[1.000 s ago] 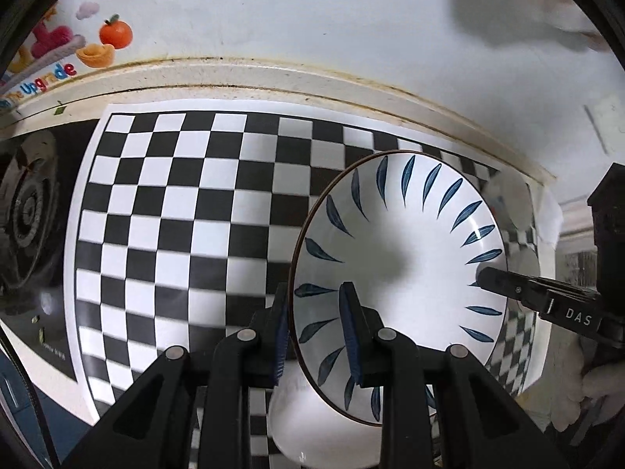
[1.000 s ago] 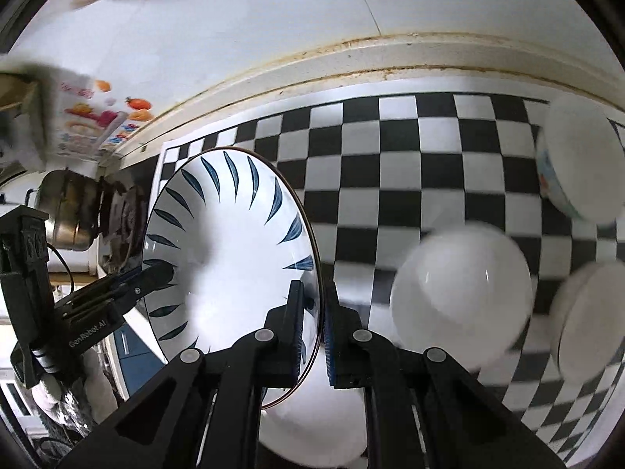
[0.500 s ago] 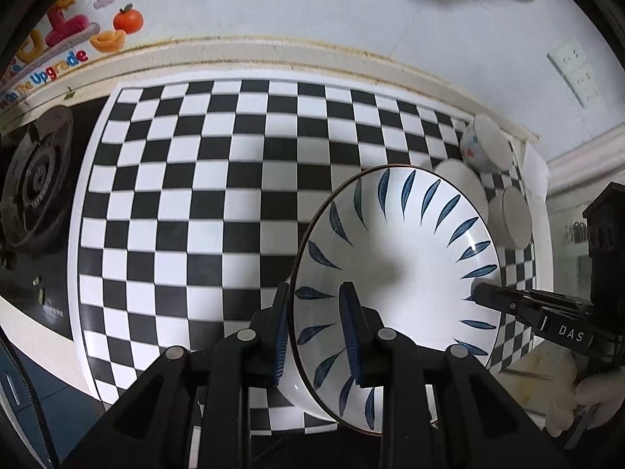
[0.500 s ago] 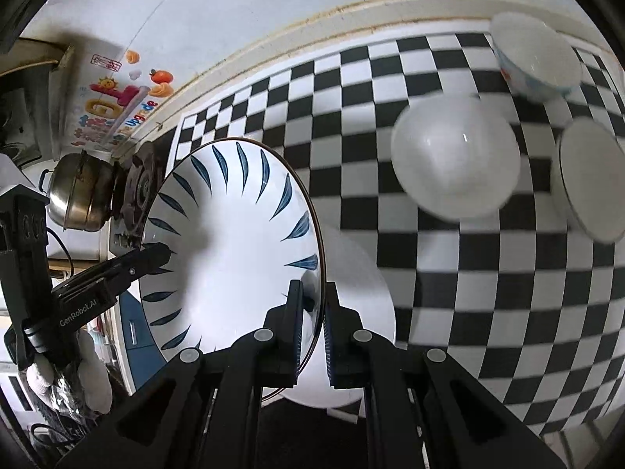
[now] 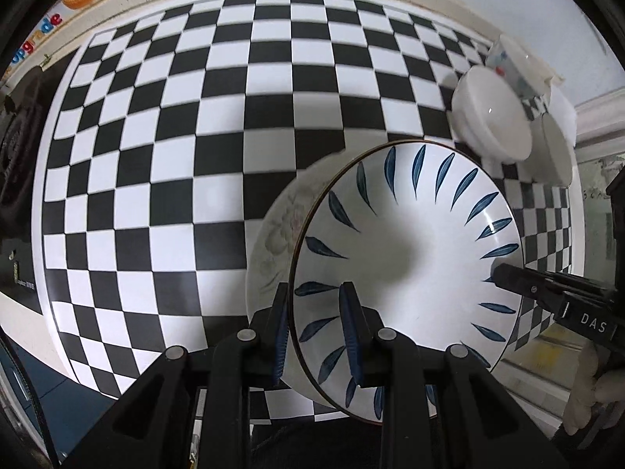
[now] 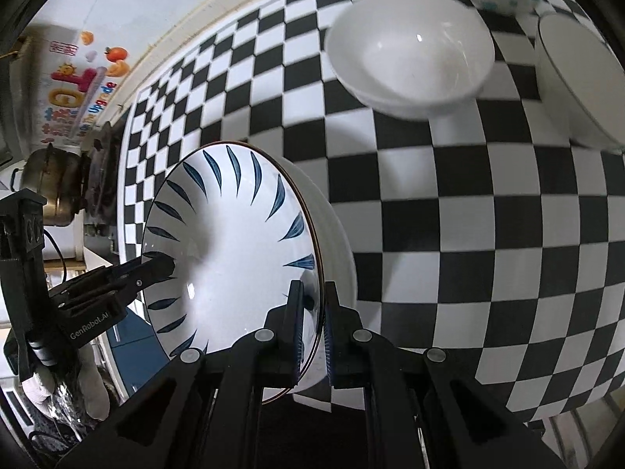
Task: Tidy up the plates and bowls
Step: 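Lift the blue-striped plate and lower it onto the plate stack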
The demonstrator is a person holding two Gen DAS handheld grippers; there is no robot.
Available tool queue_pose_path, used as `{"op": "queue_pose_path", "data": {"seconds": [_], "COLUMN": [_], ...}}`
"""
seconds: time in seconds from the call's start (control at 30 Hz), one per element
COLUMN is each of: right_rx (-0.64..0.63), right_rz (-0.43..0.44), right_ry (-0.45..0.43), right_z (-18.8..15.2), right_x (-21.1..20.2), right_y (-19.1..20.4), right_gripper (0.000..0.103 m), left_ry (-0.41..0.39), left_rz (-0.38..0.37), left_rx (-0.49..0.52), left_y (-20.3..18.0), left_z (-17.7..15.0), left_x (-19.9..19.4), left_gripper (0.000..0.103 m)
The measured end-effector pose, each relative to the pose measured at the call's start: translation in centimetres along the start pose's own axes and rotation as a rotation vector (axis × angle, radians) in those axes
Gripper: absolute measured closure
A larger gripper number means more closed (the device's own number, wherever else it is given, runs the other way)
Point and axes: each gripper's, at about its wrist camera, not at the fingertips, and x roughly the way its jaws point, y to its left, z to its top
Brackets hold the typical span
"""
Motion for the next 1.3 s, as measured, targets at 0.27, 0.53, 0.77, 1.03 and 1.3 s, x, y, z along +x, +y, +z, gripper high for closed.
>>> {"op": "queue_pose_path", "data": {"seconds": [0.27, 0.53, 0.77, 1.03, 1.3], "right_rx": [-0.009, -0.023, -0.028, -0.008, -0.006], "right_rz": [-0.024, -0.046, -0.063, -0.071, -0.109], "right_ry": [0.029, 0.032, 0.027, 0.022, 0.006], "right_z": [-0.3, -0.1, 0.2, 0.1, -0.6], "right_x": [2.1, 2.9, 3.2, 3.1, 2.9], "right_y": [0.0, 0.4, 0.7, 0.8, 1.3], "right_gripper": [0.092, 0.092, 0.092, 0.089, 0.087], "left_ry": [0.027, 0.047, 0.034, 0.042, 0.015], "left_rz": [0.043, 0.048, 0.046, 0.055, 0.082], "left_rx": [0.012, -0.006, -0.010, -0.036, -0.039], "left_y": [-0.1, -0.1, -0.1, 0.1, -0.1], "left_z": [-0.3, -0.6, -0.5, -0.7, -0.7], "left_x": [1.8, 3.0, 2.8, 2.4, 1.4], "left_gripper": [0.081, 0.081, 0.081, 0.080, 0.080]}}
